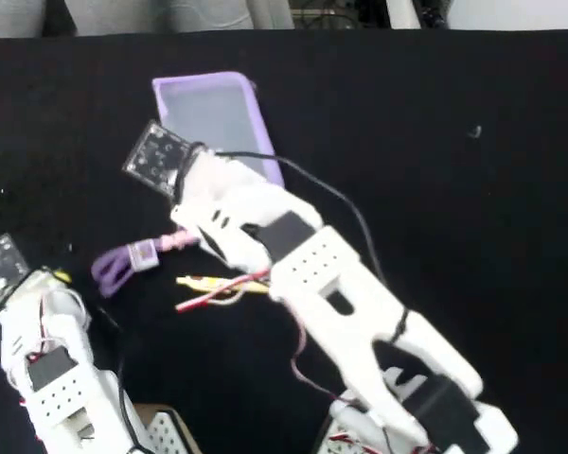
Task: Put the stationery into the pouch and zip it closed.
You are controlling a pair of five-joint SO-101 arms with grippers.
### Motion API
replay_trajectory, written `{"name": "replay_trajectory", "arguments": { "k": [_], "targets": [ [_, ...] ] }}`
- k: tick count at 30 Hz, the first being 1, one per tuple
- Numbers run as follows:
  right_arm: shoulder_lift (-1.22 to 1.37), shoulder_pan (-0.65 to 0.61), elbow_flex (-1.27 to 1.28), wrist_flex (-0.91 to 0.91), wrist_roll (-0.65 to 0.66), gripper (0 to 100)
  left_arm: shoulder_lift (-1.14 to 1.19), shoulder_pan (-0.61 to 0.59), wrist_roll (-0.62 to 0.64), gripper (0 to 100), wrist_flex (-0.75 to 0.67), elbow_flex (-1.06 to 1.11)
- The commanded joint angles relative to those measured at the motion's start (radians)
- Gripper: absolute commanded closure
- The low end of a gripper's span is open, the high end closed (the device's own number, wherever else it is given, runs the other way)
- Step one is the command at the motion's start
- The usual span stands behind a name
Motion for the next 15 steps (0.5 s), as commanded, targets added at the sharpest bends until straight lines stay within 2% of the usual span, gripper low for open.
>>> {"name": "replay_trajectory", "arguments": {
  "k": [1,6,10,15],
  "targets": [
    [-0.058,0.017,0.039,-0.041,-0.008,97.5,-0.012,-0.05,-0.009,81,0.0,0.007],
    [0.002,-0.032,0.047,-0.037,0.003,80.6,-0.012,-0.271,-0.003,80,0.0,0.007],
    [0.163,-0.089,0.001,-0.034,0.104,80.7,-0.012,-0.355,-0.002,80,0.0,0.016],
    [0.407,-0.126,-0.157,0.006,0.132,83.2,-0.012,-0.378,-0.008,80,0.006,0.027]
  ]
}}
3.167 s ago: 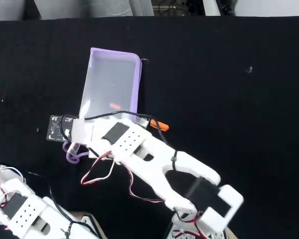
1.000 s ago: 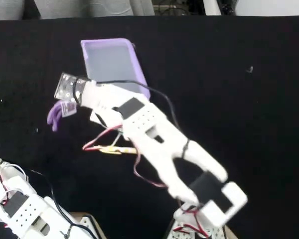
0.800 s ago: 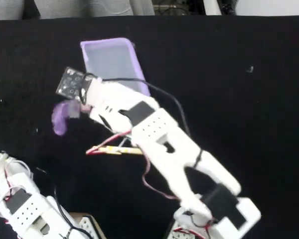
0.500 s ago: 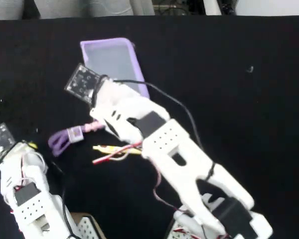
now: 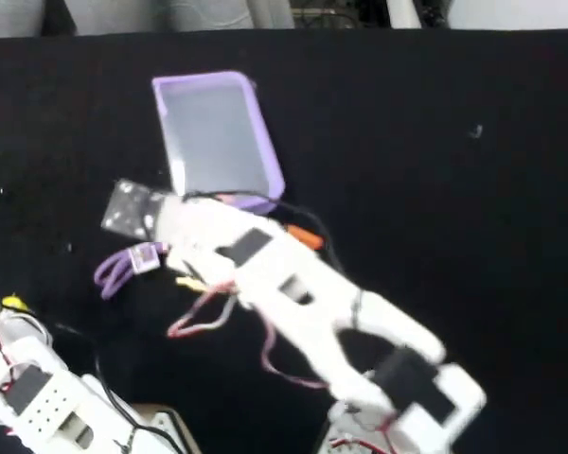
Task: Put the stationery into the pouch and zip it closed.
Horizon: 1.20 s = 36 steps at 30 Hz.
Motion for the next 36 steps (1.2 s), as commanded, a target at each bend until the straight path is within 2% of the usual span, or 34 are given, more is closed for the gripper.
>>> {"name": "replay_trajectory", "arguments": {
  "k": [1,9,14,19,24,33,36],
  "targets": [
    [0.136,-0.028,-0.191,0.055,0.018,83.2,-0.012,-0.024,-0.008,80,0.006,0.025],
    [0.453,-0.021,-0.536,0.347,0.127,83.2,-0.011,-0.021,-0.008,80,0.008,0.025],
    [0.584,-0.025,-0.685,0.42,0.172,83.2,-0.009,-0.021,-0.008,80,0.008,0.025],
    [0.659,-0.014,-0.817,0.43,0.172,84.3,-0.006,-0.021,-0.008,80,0.008,0.025],
    [0.736,-0.006,-0.912,0.482,0.176,98.9,-0.006,-0.019,-0.008,80,0.008,0.025],
    [0.773,0.043,-1.119,0.615,0.167,97.9,-0.005,-0.015,-0.008,80,0.008,0.025],
    [0.773,0.066,-1.25,0.692,0.101,98.8,-0.003,-0.015,-0.008,80,0.008,0.025]
  ]
}}
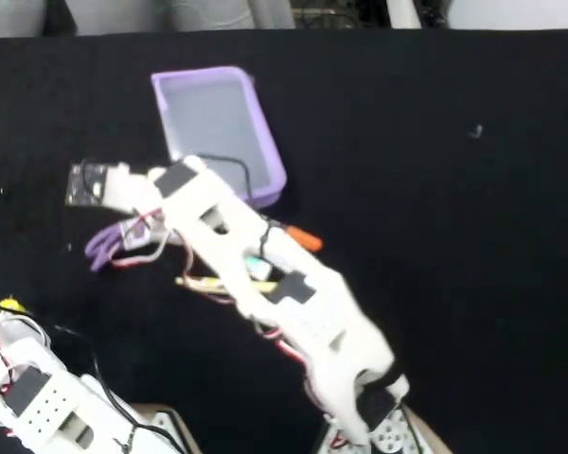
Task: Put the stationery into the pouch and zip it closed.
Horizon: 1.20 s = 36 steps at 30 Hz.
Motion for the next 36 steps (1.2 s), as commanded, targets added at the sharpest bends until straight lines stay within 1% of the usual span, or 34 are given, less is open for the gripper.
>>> {"name": "replay_trajectory", "arguments": {
  "k": [1,4,8,11,14,17,19,23,27,29,33,36],
  "targets": [
    [-0.013,0.048,-0.2,0.081,-0.077,98.8,-0.003,0.002,-0.008,80,0.008,0.025],
    [-0.012,0.078,-0.366,0.17,-0.144,98.8,-0.003,0.002,-0.008,80,0.008,0.025],
    [-0.008,0.109,-0.567,0.278,-0.199,98.8,-0.003,0.008,-0.008,80,0.008,0.025],
    [-0.01,0.117,-0.71,0.354,-0.242,98.8,-0.003,0.053,-0.008,80,0.009,0.025],
    [-0.005,0.114,-0.842,0.431,-0.262,98.8,-0.011,0.131,-0.032,80,0.052,0.025],
    [-0.005,0.114,-0.947,0.511,-0.278,98.8,-0.012,0.239,-0.16,80,0.064,0.025],
    [-0.005,0.115,-1.004,0.557,-0.299,98.8,-0.012,0.294,-0.207,80,0.061,0.024],
    [-0.004,0.118,-1.072,0.617,-0.358,98.8,-0.014,0.412,-0.215,80,0.064,-0.002],
    [-0.004,0.135,-1.084,0.617,-0.436,98.8,-0.014,0.472,-0.218,80,0.071,-0.044],
    [-0.004,0.14,-1.084,0.617,-0.454,98.8,-0.014,0.495,-0.218,80,0.124,-0.084],
    [-0.004,0.138,-1.086,0.615,-0.5,98.8,-0.014,0.561,-0.212,80,0.285,-0.18],
    [-0.004,0.137,-1.086,0.614,-0.534,98.8,-0.014,0.625,-0.212,80,0.379,-0.222]
  ]
}}
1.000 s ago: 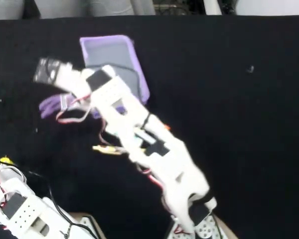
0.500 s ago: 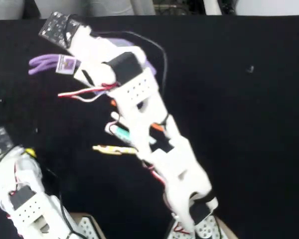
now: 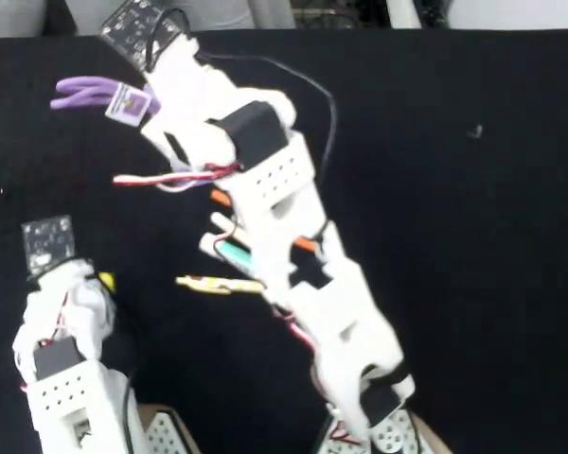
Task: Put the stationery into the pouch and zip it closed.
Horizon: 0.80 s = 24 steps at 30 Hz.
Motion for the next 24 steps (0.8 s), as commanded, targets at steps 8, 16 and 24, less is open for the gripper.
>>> {"name": "replay_trajectory", "arguments": {
  "k": [8,16,24],
  "targets": [
    [-0.01,-0.005,-0.05,0.031,-0.057,98.8,-0.011,0.148,-0.015,80,0.137,-0.111],
    [-0.05,-0.014,-0.081,0.034,-0.058,98.8,-0.02,0.15,-0.015,80,0.103,-0.076],
    [-0.182,-0.011,-0.039,0.037,-0.118,98.8,-0.27,0.148,-0.017,80,0.126,0.039]
  ]
}}
